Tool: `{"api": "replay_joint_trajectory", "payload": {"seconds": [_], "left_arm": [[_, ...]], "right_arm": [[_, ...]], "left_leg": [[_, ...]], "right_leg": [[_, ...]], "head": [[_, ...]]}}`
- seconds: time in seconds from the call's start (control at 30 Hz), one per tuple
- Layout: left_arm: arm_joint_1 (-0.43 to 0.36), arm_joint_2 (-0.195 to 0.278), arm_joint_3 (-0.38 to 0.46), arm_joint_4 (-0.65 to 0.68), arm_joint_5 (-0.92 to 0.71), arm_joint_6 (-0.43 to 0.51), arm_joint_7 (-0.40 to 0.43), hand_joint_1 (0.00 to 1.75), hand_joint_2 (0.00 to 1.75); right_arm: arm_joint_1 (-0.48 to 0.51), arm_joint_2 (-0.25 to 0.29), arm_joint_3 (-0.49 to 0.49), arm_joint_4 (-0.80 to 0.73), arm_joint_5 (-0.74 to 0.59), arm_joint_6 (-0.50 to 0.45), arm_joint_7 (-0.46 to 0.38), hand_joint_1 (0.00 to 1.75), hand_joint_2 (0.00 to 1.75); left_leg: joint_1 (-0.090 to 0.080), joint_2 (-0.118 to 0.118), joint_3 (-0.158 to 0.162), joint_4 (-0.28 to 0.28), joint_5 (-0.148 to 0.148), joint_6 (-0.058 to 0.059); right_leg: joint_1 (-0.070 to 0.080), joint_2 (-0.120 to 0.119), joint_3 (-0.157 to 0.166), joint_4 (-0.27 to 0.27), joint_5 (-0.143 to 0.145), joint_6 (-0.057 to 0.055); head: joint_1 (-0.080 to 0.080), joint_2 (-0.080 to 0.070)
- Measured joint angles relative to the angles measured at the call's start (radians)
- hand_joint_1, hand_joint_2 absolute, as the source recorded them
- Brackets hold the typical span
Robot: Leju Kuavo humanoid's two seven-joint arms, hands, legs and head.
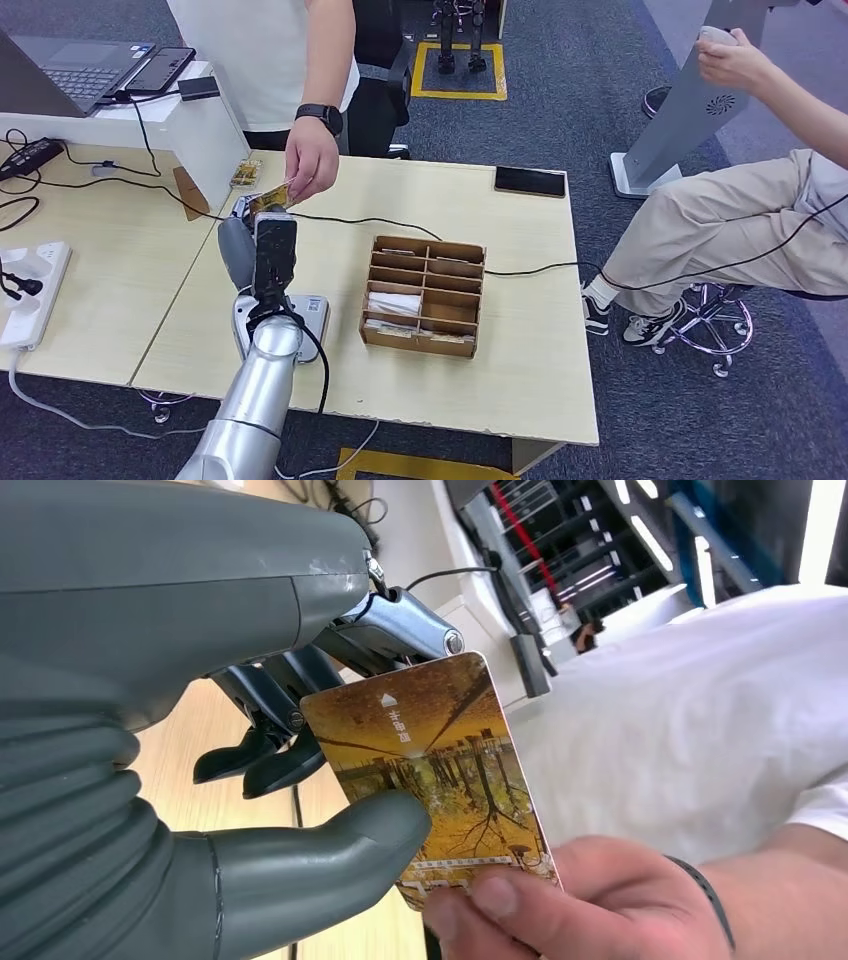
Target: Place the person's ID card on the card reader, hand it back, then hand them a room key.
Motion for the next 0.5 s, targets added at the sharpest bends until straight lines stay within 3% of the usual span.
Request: {"api": "replay_joint_trajectory", "payload": {"seconds": [0.2, 0.33, 0.4, 0.5], "left_arm": [[-0.075, 0.027, -0.023, 0.014, 0.063, 0.012, 0.046, 1.75, 1.75], [-0.133, 0.042, -0.04, 0.038, 0.082, 0.027, 0.056, 1.31, 1.75], [-0.155, 0.045, -0.047, 0.049, 0.089, 0.027, 0.062, 1.31, 1.75], [-0.176, 0.049, -0.058, 0.062, 0.096, 0.026, 0.066, 0.33, 1.75]], "right_arm": [[-0.009, 0.0, 0.0, 0.012, 0.002, 0.0, -0.003, 0.0, 1.75], [-0.015, 0.0, 0.0, 0.022, 0.003, 0.0, -0.003, 0.0, 1.75], [-0.017, 0.0, 0.0, 0.025, 0.002, 0.0, -0.001, 0.0, 1.75], [-0.018, 0.0, 0.0, 0.029, 0.002, 0.0, 0.0, 0.0, 1.75]], "left_leg": [[0.0, 0.0, 0.0, 0.0, 0.0, 0.0], [0.0, 0.0, 0.0, 0.0, 0.0, 0.0], [0.0, 0.0, 0.0, 0.0, 0.0, 0.0], [0.0, 0.0, 0.0, 0.0, 0.0, 0.0]], "right_leg": [[0.0, 0.0, -0.001, 0.0, 0.0, 0.0], [0.0, 0.0, -0.001, 0.0, 0.0, 0.0], [0.0, 0.0, -0.001, 0.0, 0.0, 0.0], [0.0, 0.001, -0.001, 0.0, 0.0, 0.0]], "head": [[0.0, 0.0], [0.0, 0.0], [0.0, 0.0], [0.0, 0.0]]}}
